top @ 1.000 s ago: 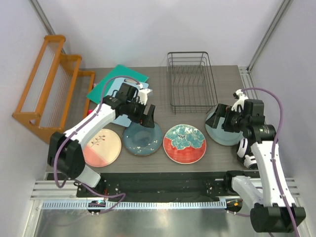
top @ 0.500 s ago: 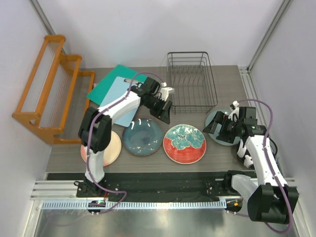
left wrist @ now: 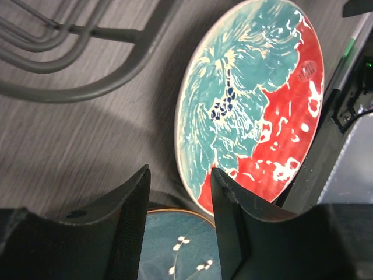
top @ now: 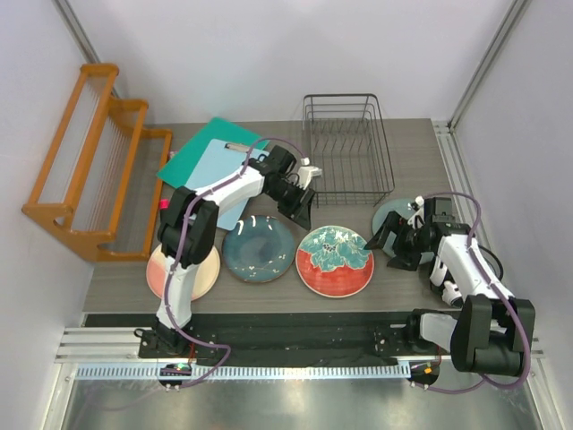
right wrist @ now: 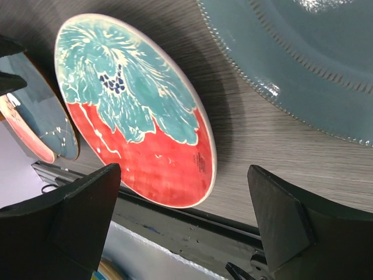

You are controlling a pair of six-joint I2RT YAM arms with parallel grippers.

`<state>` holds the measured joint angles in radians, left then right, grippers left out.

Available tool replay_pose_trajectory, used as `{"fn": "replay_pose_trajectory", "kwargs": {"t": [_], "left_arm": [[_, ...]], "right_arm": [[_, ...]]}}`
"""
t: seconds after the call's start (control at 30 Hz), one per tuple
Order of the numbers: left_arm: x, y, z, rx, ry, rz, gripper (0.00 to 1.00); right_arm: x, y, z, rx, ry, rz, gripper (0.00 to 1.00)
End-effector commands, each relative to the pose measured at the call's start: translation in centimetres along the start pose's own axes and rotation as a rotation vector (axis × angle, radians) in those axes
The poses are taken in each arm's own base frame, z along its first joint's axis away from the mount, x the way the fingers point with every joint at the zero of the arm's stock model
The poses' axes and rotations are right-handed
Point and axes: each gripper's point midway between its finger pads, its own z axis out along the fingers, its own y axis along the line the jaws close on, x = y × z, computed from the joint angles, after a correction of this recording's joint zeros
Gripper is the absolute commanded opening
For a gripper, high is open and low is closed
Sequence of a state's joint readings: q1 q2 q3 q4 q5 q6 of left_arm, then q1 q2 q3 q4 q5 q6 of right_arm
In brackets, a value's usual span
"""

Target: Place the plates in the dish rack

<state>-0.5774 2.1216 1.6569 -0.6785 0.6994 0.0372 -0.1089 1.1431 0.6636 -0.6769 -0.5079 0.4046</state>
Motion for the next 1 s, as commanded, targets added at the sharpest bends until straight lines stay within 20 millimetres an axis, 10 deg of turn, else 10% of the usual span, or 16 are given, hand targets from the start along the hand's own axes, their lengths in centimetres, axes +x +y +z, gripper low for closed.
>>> {"fn": "replay_pose_trajectory", "kwargs": {"t": [0.0, 0.43, 0.77, 0.97], "left_arm": [[1.4, -1.2, 1.1, 0.115, 0.036, -0.021, 0.47], [4.7, -3.1, 2.6, 0.25, 0.112, -0.1, 0.48], [5.1, -3.4, 4.2, 0.301, 0.119, -0.202, 0.0], [5.7, -3.3, 4.4, 0.296, 0.11, -0.234, 0.0]], "right_arm": [[-0.1, -0.7, 0.9, 0.027, 0.012, 0.065, 0.96], [1.5, -1.3, 3.3, -0.026, 0.047, 0.151, 0.95], [2.4, -0.6, 4.2, -0.103, 0.077, 0.187, 0.97], [2.9, 0.5, 4.4, -0.157, 0.097, 0.174, 0.85]]}}
